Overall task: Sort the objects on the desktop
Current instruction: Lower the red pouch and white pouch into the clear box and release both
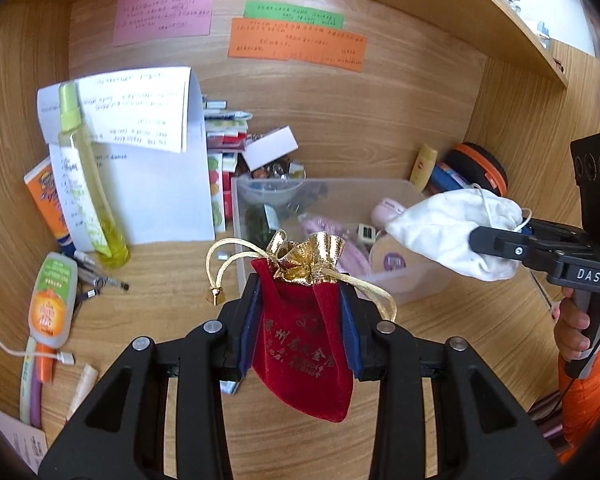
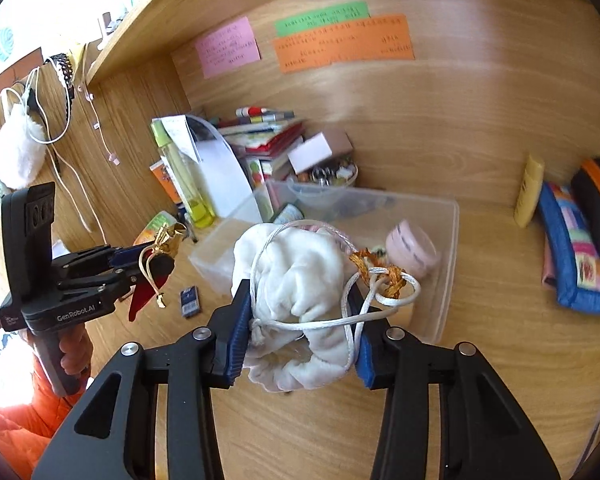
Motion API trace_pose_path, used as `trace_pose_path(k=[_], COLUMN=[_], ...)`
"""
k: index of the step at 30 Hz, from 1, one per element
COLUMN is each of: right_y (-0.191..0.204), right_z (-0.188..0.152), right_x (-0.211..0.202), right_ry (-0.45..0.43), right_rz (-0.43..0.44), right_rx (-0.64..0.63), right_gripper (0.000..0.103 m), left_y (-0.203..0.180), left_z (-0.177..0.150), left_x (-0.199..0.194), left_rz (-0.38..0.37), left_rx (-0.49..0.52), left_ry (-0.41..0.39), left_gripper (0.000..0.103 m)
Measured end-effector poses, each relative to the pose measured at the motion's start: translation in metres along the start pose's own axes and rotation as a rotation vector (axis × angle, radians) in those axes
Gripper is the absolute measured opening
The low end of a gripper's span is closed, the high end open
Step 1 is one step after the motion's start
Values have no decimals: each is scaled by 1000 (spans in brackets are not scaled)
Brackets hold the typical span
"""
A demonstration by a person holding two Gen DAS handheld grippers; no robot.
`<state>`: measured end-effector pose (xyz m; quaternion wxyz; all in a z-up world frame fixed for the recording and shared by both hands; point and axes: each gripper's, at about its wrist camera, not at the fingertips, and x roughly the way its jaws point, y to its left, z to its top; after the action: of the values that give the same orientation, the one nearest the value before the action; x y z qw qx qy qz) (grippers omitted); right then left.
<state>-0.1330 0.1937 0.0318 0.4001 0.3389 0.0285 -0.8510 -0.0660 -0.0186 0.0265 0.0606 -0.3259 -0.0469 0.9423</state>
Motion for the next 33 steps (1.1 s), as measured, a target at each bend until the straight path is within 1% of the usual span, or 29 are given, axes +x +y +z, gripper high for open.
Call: trace_pose_path(k=[4,7,9,15,18,20,22,24,26,29,33], right_y=[0,-4,-6,-14,-15,-16,-18,-19,-19,-15,-5], right_z=[12,19,24,37,39,37,33,31,30,26,24], right_x=[13,30,45,82,97,107,113,114,113,116,119], right_ry=[-8,5,17,52,63,80,98,99,95,91,80], right_rz=[-21,-36,-61,-32,-68,-78,-65,-61,-58,-78,-120], right_rx=[-20,-11,-6,48,56,59,63,58,53,29,-22], right_gripper=[40,40,40,40,40,40,40,40,40,40,41], left_y=[2,4,5,4,3,3,4,6,8,9,9], left_z=[13,23,32,52,60,62,63,62,61,59,56], left_x=[8,15,21,44,58,69,81,91,100,109,115], left_rz=[4,12,9,8,4,-4,-21,-34,-31,-45,-49], left_rx=[3,2,-2,1,-3,-7,-16,-26,-32,-33,-25], left_ry=[-2,-1,1,18,30,42,58,76,88,110,119], left_gripper=[36,36,36,36,36,36,36,36,36,36,36])
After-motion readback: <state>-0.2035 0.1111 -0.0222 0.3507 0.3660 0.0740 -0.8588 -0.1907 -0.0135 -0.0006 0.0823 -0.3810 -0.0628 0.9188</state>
